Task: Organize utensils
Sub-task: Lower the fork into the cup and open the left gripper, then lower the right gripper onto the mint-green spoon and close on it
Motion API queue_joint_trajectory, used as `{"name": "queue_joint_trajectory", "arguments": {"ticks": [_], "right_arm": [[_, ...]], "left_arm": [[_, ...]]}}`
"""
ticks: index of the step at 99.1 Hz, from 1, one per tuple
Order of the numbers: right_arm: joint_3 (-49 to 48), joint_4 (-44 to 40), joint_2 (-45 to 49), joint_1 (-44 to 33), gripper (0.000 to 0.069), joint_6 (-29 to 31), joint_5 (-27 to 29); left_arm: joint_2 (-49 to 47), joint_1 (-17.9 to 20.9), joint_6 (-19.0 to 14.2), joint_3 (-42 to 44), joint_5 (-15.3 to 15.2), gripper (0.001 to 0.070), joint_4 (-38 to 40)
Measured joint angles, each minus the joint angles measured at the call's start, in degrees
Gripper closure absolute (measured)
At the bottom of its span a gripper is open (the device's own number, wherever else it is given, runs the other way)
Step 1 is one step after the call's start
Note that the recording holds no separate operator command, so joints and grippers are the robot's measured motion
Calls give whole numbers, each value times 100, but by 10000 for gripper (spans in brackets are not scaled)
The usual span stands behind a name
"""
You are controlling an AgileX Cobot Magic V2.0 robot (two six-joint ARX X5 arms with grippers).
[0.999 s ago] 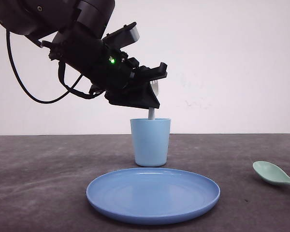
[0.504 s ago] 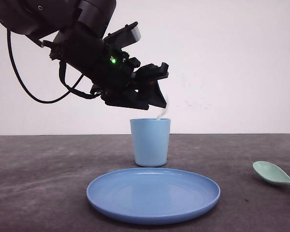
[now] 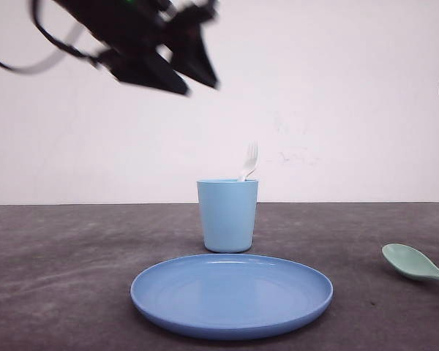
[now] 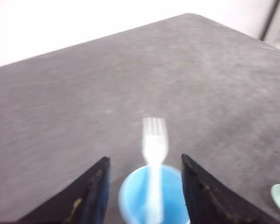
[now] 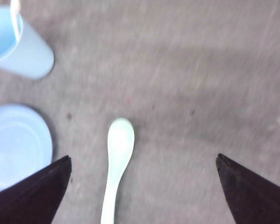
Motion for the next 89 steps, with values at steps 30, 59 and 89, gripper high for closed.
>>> {"name": "queue_joint_trajectory", "arguments": {"ticks": [30, 59, 89], "right_arm": [[-13, -140, 688, 527, 66, 35, -13], [-17, 87, 1327, 1373, 73, 343, 181], [-22, 540, 2063, 1834, 74, 717, 514]], "left_arm": [[-1862, 1038, -98, 11, -260, 429, -2127], [-2691, 2505, -197, -68, -289, 429, -3556], [-2712, 2586, -249, -79, -275, 429, -3963]]}}
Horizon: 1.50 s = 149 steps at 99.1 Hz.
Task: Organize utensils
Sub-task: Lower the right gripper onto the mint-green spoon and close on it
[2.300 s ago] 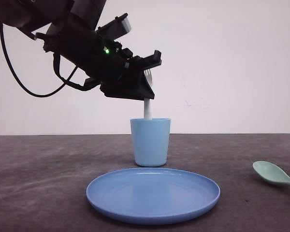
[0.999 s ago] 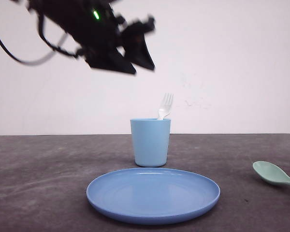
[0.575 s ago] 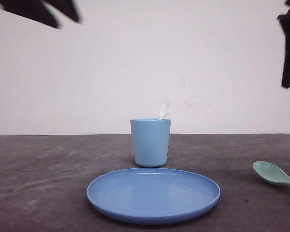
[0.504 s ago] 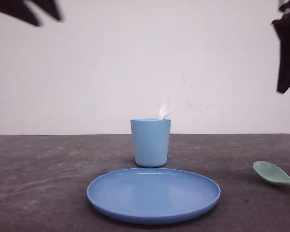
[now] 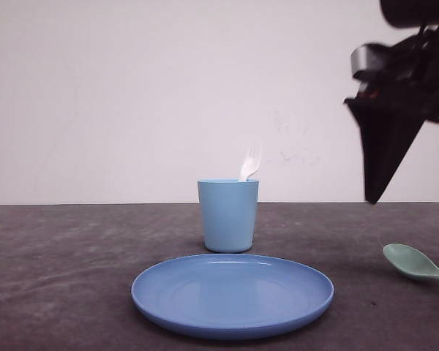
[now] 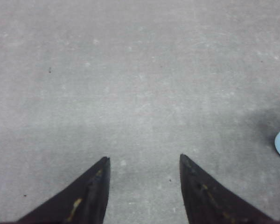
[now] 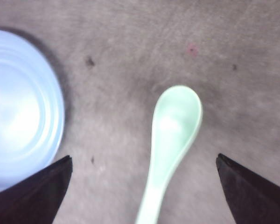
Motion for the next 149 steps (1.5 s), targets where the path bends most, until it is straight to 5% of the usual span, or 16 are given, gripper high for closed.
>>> {"name": "queue_joint_trajectory", "arguments": {"ticks": [58, 88, 149], "right_arm": [[-2, 426, 1045, 192, 76, 321, 704], [-4, 612, 1145, 227, 267, 321, 719], [-4, 726, 1193, 227, 280, 319, 885]], "left_arm": [[0, 0, -7, 0, 0, 429, 2], [0, 0, 15, 0, 0, 429, 4], [0, 0, 15, 0, 0, 429, 7]]}}
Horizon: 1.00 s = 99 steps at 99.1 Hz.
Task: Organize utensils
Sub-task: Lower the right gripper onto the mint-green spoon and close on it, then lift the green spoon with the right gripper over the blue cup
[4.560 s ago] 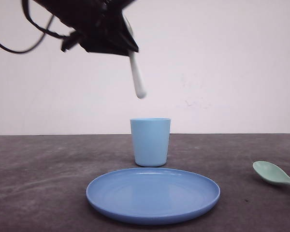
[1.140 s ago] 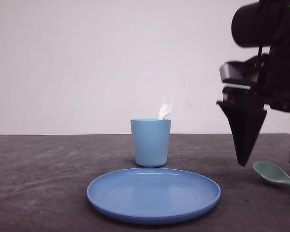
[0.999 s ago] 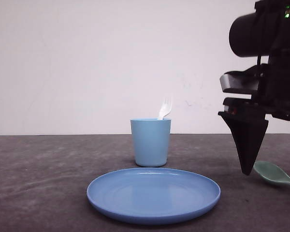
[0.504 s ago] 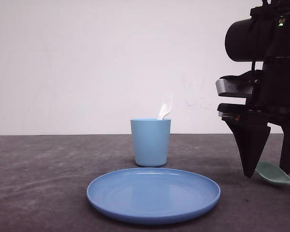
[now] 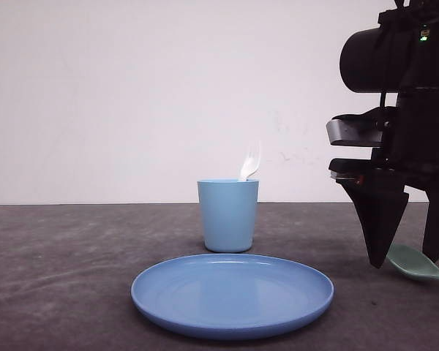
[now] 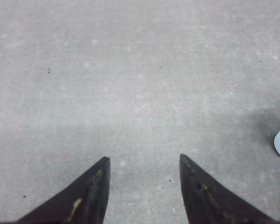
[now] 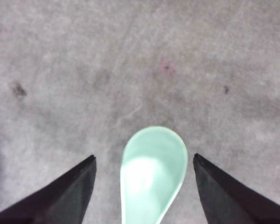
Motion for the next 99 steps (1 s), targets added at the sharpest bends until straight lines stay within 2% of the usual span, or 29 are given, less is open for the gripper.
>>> {"name": "queue_joint_trajectory", "arguments": {"ticks": [21, 26, 36, 46, 69, 99], "right_arm": [[0, -4, 125, -4, 298, 2, 0], [0, 2, 125, -4, 343, 2, 4], [0, 0, 125, -4, 479, 0, 136], [0, 13, 122, -4, 525, 0, 175], [2, -94, 11, 15, 537, 0, 216], [348, 35, -933, 269, 537, -31, 122]], "left_arm": [[0, 0, 0, 0, 0, 429, 2], [0, 0, 0, 0, 0, 429, 2], [0, 0, 0, 0, 2, 429, 0], [0, 0, 0, 0, 0, 429, 2], [0, 0, 0, 0, 0, 429, 2], [0, 0, 0, 0, 0, 429, 9]]}}
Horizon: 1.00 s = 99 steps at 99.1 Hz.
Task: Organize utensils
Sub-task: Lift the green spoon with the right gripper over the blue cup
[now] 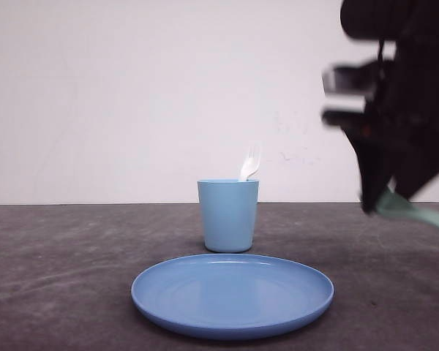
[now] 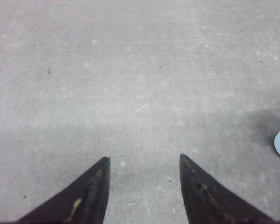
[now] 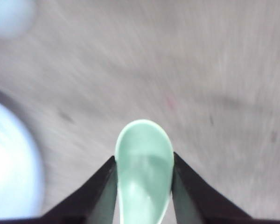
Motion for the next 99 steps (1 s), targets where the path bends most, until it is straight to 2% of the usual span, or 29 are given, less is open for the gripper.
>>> {"name": "queue_joint_trajectory", "arguments": {"ticks": [15, 34, 63, 99], "right_arm": [[254, 573, -258, 205, 537, -57, -197], [457, 1915, -262, 566, 538, -256, -579], [457, 3818, -15, 916, 539, -503, -597], [459, 5171, 820, 925, 539, -1143, -297]], "left_arm": [[0, 0, 0, 0, 0, 429, 9], [0, 0, 0, 0, 0, 429, 15], [0, 0, 0, 0, 2, 429, 17], [2, 0, 0, 0, 0, 429, 17]]}}
